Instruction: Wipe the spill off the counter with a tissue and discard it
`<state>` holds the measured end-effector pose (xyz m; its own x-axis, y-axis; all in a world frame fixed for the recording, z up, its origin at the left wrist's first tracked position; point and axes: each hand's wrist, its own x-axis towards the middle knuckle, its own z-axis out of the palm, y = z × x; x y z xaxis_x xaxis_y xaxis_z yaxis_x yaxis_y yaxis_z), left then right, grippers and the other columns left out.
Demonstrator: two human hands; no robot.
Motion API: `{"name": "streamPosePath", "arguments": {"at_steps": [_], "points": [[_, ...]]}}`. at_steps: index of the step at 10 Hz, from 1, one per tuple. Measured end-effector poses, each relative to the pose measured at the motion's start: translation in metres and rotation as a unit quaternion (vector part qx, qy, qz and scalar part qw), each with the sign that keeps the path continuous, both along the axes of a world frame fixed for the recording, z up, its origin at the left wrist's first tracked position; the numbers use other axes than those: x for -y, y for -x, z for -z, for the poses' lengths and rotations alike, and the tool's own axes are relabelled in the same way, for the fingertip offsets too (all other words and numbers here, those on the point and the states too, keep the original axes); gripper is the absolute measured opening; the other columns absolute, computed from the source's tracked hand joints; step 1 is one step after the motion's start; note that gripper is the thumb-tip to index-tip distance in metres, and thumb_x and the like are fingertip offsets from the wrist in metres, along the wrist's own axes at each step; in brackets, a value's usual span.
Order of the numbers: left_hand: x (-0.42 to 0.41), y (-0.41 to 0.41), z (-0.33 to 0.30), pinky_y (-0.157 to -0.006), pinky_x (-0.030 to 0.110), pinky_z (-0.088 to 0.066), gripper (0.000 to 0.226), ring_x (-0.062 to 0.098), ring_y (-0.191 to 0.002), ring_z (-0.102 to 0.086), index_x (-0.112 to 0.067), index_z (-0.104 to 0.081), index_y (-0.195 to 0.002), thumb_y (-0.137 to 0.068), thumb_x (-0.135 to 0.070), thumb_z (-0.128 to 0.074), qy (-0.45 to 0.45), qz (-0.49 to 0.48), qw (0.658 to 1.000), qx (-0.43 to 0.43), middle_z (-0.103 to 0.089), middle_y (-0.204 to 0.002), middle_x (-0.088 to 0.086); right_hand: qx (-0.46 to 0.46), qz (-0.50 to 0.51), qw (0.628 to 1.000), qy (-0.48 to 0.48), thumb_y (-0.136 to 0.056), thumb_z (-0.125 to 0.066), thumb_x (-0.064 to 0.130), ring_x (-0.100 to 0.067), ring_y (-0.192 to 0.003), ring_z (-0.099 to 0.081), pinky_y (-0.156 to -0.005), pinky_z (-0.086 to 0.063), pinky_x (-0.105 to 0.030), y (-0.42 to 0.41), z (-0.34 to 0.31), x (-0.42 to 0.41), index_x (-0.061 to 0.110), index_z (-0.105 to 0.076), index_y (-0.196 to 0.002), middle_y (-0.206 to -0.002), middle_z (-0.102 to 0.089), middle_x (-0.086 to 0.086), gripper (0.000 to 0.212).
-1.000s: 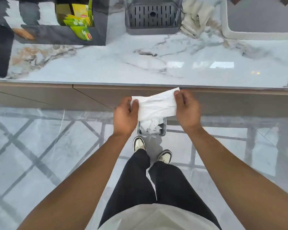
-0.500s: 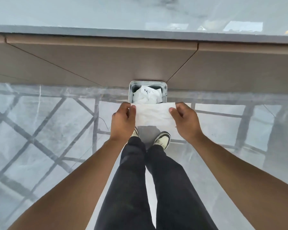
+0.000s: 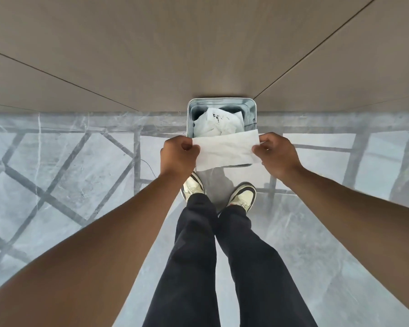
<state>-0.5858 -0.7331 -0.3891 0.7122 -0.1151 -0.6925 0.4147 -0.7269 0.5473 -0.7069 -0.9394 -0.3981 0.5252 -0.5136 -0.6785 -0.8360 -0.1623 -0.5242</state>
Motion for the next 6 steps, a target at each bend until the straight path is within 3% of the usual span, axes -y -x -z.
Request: {"name": "streamPosePath", "arguments": {"at_steps": [1, 2, 3, 4, 6], "points": [[0.007, -0.01, 0.008, -0.061, 0.028, -0.053, 0.005, 0.025, -0.061, -0.07, -0.014, -0.072, -0.086, -0.084, -0.013, -0.067, 0.009, -0.006, 1.0, -0.007, -0.074, -0.071, 0.0, -0.021, 0.0, 1.0, -0.001, -0.086, -0.064, 0.026, -0.025, -0.084, -0.069, -0.082, -0.054, -0.037, -0.001, 0.011, -0.003, 0.025, -0.062, -0.094, -0.093, -0.074, 0.002, 0.008], [0.011, -0.014, 0.014, -0.062, 0.029, -0.054, 0.006, 0.026, -0.066, -0.07, -0.018, -0.071, -0.085, -0.083, -0.014, -0.067, 0.001, -0.003, 1.0, 0.003, -0.073, -0.071, 0.0, -0.029, 0.005, 1.0, 0.004, -0.085, -0.063, 0.026, -0.025, -0.086, -0.069, -0.084, -0.055, -0.039, -0.002, 0.016, -0.006, 0.024, -0.063, -0.098, -0.093, -0.074, 0.002, 0.013], [0.013, -0.015, 0.02, -0.078, 0.038, -0.06, 0.012, 0.03, -0.08, -0.071, -0.025, -0.069, -0.087, -0.084, -0.015, -0.066, 0.003, -0.001, 1.0, 0.013, -0.075, -0.085, -0.001, -0.03, 0.013, 0.999, 0.016, -0.084, -0.062, 0.028, -0.018, -0.084, -0.067, -0.073, -0.053, -0.03, 0.002, 0.022, -0.012, 0.026, -0.062, -0.108, -0.097, -0.072, 0.007, 0.024], [0.012, -0.012, 0.022, -0.082, 0.043, -0.06, 0.021, 0.03, -0.083, -0.072, -0.023, -0.07, -0.105, -0.085, -0.017, -0.064, 0.008, 0.001, 1.0, 0.014, -0.074, -0.1, -0.005, -0.026, 0.021, 0.999, 0.023, -0.085, -0.062, 0.028, -0.008, -0.08, -0.063, -0.062, -0.045, -0.019, 0.005, 0.022, -0.015, 0.026, -0.059, -0.116, -0.099, -0.067, 0.012, 0.031], [0.004, -0.005, 0.021, -0.078, 0.043, -0.062, 0.029, 0.022, -0.08, -0.074, -0.025, -0.069, -0.113, -0.086, -0.018, -0.06, 0.015, -0.033, 0.999, 0.013, -0.071, -0.105, -0.011, -0.022, 0.036, 0.999, 0.018, -0.085, -0.061, 0.026, -0.009, -0.088, -0.062, -0.062, -0.034, -0.008, 0.011, 0.018, -0.018, 0.022, -0.056, -0.124, -0.114, -0.064, 0.009, 0.039]]}}
